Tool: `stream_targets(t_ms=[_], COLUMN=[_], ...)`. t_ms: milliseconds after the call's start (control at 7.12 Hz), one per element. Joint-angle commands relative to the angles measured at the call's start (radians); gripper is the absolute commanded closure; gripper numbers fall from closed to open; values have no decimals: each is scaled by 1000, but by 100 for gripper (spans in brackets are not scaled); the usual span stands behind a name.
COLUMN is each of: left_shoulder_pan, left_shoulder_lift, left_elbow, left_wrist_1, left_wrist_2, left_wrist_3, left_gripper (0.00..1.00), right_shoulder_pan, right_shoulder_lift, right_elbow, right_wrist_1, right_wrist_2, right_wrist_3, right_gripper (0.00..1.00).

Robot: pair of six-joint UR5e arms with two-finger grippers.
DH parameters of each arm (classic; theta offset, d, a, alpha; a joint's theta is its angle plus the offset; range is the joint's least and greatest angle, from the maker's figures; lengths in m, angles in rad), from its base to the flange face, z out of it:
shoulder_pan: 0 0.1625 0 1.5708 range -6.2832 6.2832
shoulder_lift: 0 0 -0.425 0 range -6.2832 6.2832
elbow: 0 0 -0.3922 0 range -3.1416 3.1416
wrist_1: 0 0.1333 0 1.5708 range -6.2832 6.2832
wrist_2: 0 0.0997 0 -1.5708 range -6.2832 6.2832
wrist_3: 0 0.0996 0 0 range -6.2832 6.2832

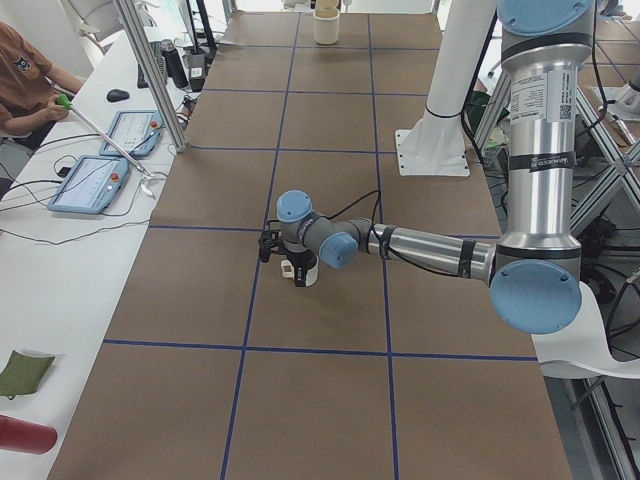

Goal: Left arm hands cup to right arm to dump lemon

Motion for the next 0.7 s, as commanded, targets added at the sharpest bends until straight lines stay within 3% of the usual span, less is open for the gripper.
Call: stream_targets(t_ms=[0,140,281,562], left_shoulder_pan=[0,0,0,-1], left_shoulder_lift=[-9,-9,-12,-50], left_elbow=[11,13,11,0], left_wrist_1=[-5,-4,-5,7], left_wrist_2=[0,-1,-1,-53], left_wrist_3=[-3,-6,-58,-149], left_gripper=[68,100,100,100], right_shoulder_pan=[-22,-22,-22,-22], right_shoulder_lift=[5,5,7,37], right_elbow=[35,40,45,63], right_wrist_1=[-1,1,11,11], right_wrist_2=[9,79,137,151], right_wrist_3=[4,4,7,30], right_gripper=[0,0,0,0])
